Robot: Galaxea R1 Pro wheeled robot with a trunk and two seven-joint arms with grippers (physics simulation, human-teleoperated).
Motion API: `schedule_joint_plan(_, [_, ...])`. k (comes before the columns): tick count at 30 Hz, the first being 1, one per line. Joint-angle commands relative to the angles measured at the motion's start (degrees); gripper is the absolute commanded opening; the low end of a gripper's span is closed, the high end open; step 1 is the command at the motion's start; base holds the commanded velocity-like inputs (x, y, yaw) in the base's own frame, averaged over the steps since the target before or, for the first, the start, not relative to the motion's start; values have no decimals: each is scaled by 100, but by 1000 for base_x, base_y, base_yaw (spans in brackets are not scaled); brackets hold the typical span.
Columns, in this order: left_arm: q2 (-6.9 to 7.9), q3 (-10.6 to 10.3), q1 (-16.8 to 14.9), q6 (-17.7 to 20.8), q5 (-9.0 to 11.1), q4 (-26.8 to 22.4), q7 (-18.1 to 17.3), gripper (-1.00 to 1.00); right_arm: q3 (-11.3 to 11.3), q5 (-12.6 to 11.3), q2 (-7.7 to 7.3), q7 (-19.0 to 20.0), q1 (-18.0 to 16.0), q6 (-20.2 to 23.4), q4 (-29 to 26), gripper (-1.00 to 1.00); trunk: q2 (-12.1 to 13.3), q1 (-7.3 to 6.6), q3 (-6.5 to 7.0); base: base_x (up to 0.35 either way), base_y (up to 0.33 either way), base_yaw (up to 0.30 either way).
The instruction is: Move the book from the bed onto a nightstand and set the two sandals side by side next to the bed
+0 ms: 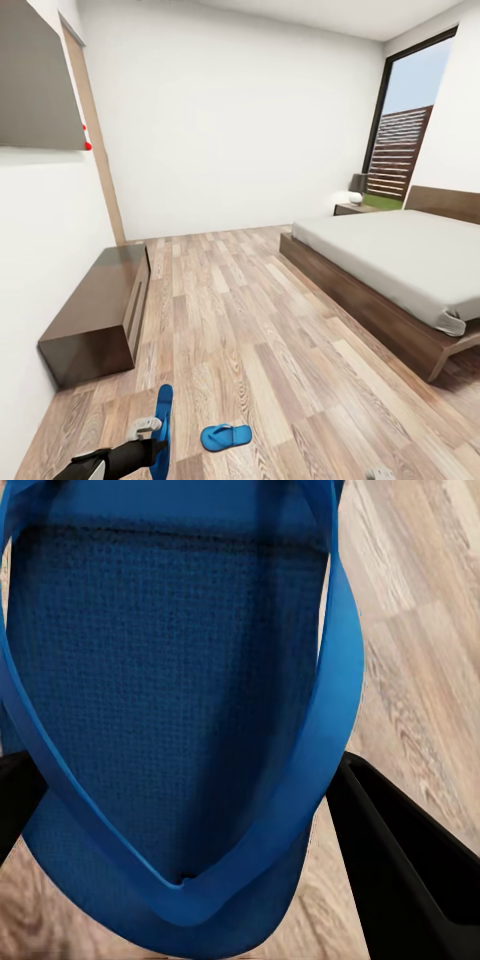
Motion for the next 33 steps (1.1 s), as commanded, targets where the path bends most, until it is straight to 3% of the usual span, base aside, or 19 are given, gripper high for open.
schedule_joint_plan(1, [-2,33,-4,54,18,-4,-27,-100,-48,7,3,35,-3,61,-9,100,-3,-1,-6,0,0,286])
schedule_joint_plan(33, [1,35,-4,54,18,-2,-27,-100,-48,6,3,35,-1,60,-9,100,-3,-1,-6,0,16,286])
